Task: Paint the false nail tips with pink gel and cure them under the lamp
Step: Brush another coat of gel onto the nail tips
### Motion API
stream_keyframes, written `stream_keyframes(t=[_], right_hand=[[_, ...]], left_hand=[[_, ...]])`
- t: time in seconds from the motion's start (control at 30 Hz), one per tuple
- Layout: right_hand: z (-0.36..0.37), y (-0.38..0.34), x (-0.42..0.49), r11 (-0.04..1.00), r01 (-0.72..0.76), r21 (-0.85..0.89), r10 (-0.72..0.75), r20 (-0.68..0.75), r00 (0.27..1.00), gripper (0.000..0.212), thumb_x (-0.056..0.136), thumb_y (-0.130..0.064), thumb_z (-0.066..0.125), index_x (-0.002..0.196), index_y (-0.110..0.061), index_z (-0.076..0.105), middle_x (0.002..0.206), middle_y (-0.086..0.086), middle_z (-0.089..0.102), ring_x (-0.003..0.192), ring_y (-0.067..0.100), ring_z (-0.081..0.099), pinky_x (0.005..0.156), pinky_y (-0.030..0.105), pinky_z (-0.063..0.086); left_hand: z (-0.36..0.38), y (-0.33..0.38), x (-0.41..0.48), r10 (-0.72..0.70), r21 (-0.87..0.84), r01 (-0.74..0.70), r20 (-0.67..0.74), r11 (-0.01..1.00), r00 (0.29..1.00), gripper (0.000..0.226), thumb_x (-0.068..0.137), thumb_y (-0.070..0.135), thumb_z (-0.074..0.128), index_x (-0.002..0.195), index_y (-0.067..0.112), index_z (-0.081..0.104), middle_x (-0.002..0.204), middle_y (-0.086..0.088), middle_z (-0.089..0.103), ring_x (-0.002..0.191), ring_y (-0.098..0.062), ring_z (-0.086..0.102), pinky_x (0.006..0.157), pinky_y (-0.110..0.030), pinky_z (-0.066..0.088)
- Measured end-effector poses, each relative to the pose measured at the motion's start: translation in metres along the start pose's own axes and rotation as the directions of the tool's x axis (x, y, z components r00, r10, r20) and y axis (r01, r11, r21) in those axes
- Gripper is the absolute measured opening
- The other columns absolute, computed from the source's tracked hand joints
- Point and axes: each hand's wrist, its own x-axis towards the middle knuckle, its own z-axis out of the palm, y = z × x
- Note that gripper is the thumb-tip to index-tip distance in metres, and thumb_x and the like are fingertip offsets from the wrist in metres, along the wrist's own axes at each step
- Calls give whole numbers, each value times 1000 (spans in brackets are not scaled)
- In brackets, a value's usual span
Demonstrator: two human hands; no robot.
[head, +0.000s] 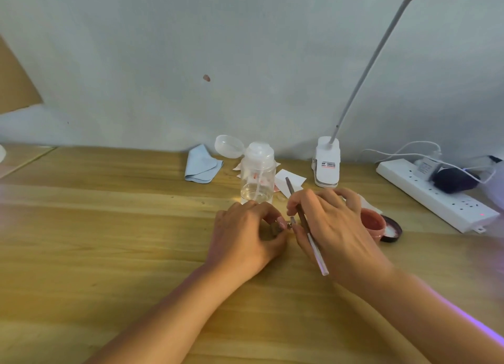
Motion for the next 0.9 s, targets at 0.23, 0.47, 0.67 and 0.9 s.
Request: stream_keyframes(t=[0.23,0.47,0.67,0.9], right_hand=[[-2,0,-4,1000,6,9,-6,-19,1000,14,89,-13,64,101,-14,58,91,-7,65,91,20,60,93,43,36],[2,-11,-29,964,-96,247,140,-167,976,30,80,-14,77,99,-15,54,85,-15,58,82,16,57,78,40,40],[8,-18,-49,913,-146,381,237,-203,950,35,78,-11,78,99,-15,51,86,-15,56,82,12,57,73,42,50],[10,-14,-51,900,-137,413,271,-283,920,32,82,-17,73,102,-19,48,87,-16,54,87,13,58,76,45,49]], left_hand=[[1,0,0,-13,-7,13,2,1000,1000,11,80,46,67,81,44,57,84,21,65,88,-4,55,84,-31,36],[1,3,-4,32,-3,-33,-58,999,998,31,86,33,71,112,35,55,101,17,66,81,-7,65,74,-34,52],[-2,6,-14,94,68,-87,-104,994,990,38,81,26,69,109,33,44,112,17,54,85,-6,62,66,-32,49],[4,21,-26,169,-81,-163,75,983,983,26,72,52,49,93,38,52,91,22,59,75,5,50,62,-17,40]])
